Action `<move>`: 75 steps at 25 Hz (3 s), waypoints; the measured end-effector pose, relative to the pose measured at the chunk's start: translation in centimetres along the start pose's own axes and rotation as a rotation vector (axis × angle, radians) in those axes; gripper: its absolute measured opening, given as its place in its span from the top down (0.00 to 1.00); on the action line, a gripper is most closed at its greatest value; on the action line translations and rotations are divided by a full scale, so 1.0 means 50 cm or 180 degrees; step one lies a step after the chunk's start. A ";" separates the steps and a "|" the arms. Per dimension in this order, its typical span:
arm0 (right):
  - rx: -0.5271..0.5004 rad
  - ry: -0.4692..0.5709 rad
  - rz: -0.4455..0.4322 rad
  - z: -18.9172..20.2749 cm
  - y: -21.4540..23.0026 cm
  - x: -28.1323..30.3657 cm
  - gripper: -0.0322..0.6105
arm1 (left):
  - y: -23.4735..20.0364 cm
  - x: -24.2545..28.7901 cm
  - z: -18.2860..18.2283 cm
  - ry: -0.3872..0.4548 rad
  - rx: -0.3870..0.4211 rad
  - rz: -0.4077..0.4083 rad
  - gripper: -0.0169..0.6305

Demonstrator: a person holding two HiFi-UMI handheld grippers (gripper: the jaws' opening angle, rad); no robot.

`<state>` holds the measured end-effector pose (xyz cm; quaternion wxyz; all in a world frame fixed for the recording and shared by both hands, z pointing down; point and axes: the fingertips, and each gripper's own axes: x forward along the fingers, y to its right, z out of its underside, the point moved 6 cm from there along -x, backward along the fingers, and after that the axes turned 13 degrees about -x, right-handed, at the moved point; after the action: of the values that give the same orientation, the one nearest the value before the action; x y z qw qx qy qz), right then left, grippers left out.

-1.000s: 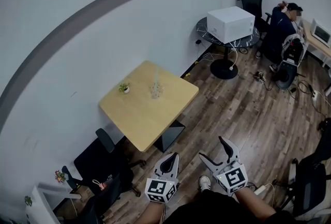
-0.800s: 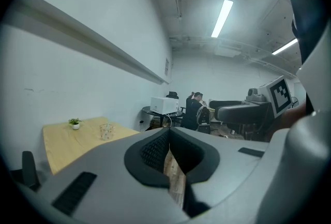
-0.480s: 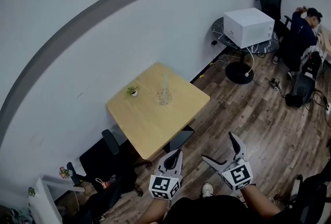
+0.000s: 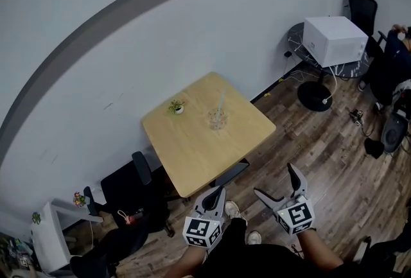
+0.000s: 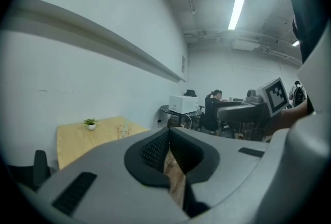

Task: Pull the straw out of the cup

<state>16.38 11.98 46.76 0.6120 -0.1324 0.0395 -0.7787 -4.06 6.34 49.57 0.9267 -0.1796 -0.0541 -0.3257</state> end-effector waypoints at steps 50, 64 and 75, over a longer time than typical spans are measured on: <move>0.0523 -0.0391 -0.1239 0.032 0.203 0.881 0.11 | -0.470 0.359 -0.215 0.0070 -0.0112 -0.1138 0.94; 0.0793 -0.1051 -0.1433 0.202 0.203 0.971 0.24 | -0.507 0.339 -0.178 -0.0007 -0.0456 -0.1502 0.94; 0.0838 -0.1159 -0.1496 0.243 0.206 1.001 0.53 | -0.521 0.343 -0.170 -0.0030 -0.0538 -0.1594 0.94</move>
<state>18.37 -37.58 64.04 0.4244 -0.1947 -0.2033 -0.8606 -7.01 -25.66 53.16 0.7986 -0.2390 -0.0738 -0.5474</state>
